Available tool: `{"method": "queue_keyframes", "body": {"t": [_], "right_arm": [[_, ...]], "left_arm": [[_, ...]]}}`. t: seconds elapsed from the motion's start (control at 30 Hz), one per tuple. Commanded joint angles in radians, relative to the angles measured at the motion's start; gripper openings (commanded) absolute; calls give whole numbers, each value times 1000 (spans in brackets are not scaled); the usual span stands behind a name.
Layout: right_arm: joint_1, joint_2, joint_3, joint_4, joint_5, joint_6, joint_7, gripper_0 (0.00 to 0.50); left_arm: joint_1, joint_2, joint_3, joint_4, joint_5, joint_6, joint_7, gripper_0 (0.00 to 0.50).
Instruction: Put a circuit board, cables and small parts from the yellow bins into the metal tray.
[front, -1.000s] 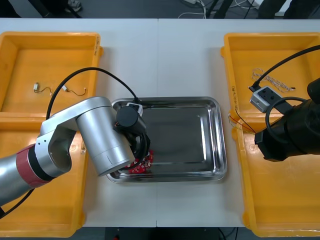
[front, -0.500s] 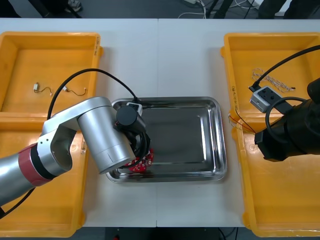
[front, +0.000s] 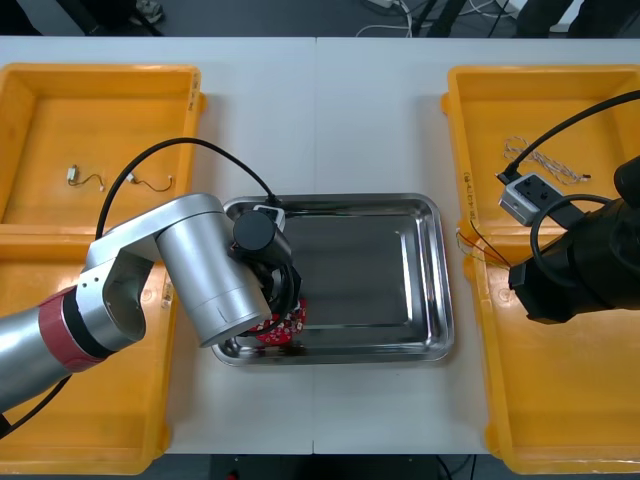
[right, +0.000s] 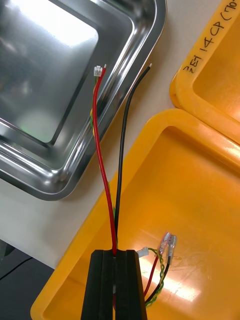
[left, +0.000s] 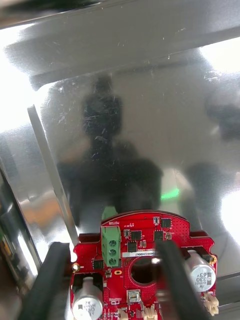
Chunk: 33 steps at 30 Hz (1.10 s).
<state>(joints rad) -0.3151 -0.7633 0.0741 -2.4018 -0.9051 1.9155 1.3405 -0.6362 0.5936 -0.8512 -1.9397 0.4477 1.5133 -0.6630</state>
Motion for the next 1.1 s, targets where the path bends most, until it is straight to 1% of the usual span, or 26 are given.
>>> {"method": "queue_keyframes", "body": {"t": [0.03, 0.27, 0.33, 0.4, 0.53, 0.67, 0.7, 0.77, 0.8, 0.83, 0.9, 0.97, 1.1], "right_arm": [[-18, 5, 4, -31, -8, 4, -47, 0], [-18, 7, 6, -31, -21, 4, -43, 0], [-19, 7, 6, -31, -25, 4, -43, 0], [-18, 7, 6, -31, -28, 4, -43, 0], [-19, 9, 9, -31, -34, 4, -38, 0], [-50, 7, 56, -31, -29, 4, -35, 0], [-55, 7, 66, -31, -28, 4, -35, 0], [-73, 9, 104, -31, -15, 4, -37, 0], [-73, 9, 104, -31, -15, 4, -37, 0], [-88, 12, 133, -31, -2, 4, -35, 0], [-105, 21, 162, -31, 14, 4, -35, 0], [-134, 41, 205, -28, 34, 4, -32, 0], [-185, 73, 263, 6, 41, 4, -27, 0]], "left_arm": [[-42, -26, -12, -16, -9, -13, -1, 500], [-45, -24, -6, -27, -9, -10, 0, 500], [-50, -23, 4, -35, 2, 2, -3, 500], [-56, -21, 26, -48, 23, 34, -10, 500], [-85, -17, 95, -84, 98, 123, -26, 500], [-111, -1, 155, -116, 155, 205, -38, 500], [-114, 2, 164, -120, 161, 211, -41, 500], [-123, 20, 202, -130, 198, 232, -50, 500], [-123, 20, 202, -130, 198, 232, -50, 500], [-129, 35, 233, -130, 227, 240, -58, 500], [-137, 49, 254, -130, 252, 248, -67, 500], [-148, 75, 279, -130, 276, 261, -81, 500], [-157, 112, 328, -130, 321, 297, -130, 500]]}}
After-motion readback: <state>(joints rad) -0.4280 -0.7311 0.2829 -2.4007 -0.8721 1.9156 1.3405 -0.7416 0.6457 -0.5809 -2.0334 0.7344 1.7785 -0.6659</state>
